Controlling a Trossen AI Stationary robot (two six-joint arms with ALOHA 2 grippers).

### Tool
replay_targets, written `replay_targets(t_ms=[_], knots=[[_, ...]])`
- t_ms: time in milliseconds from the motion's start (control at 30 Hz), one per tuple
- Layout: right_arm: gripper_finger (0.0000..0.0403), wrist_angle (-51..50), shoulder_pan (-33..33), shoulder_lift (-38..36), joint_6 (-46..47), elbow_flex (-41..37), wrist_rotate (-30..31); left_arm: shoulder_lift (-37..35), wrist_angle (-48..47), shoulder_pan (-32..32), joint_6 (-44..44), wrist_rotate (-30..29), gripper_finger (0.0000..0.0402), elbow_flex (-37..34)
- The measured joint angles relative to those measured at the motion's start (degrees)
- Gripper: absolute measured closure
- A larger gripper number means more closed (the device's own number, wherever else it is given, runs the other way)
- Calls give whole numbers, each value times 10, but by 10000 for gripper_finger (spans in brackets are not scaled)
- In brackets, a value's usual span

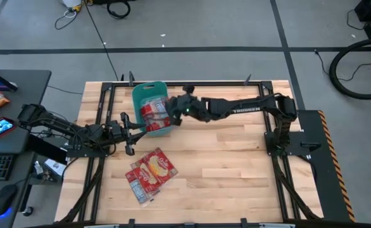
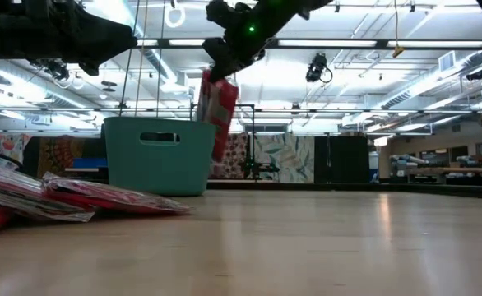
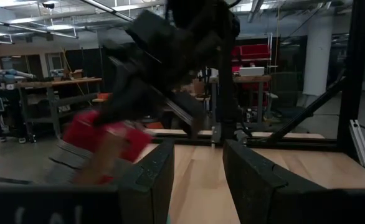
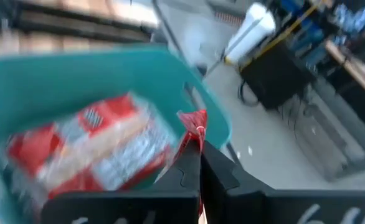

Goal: Sort popcorn bags into baskets
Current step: Put the red popcorn bag into the green bin

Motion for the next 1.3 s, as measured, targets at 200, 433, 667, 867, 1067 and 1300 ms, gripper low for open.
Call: replay_targets(t_ms=[200,433,667,867,1067,1300], knots=[[401,130,-33,0,-55,0,-66,0,5,0,0,0,258,0],[401,208,-60,32,-64,1,-120,0,8,0,5,0,258,0],[400,223,-61,95,-63,0,-129,0,8,0,7,0,258,0],[398,218,-48,106,-59,0,-210,0,8,0,15,0,258,0],[375,193,-37,105,-43,0,-269,0,8,0,15,0,258,0],[292,164,-22,103,-14,0,-260,0,8,0,15,0,258,0]])
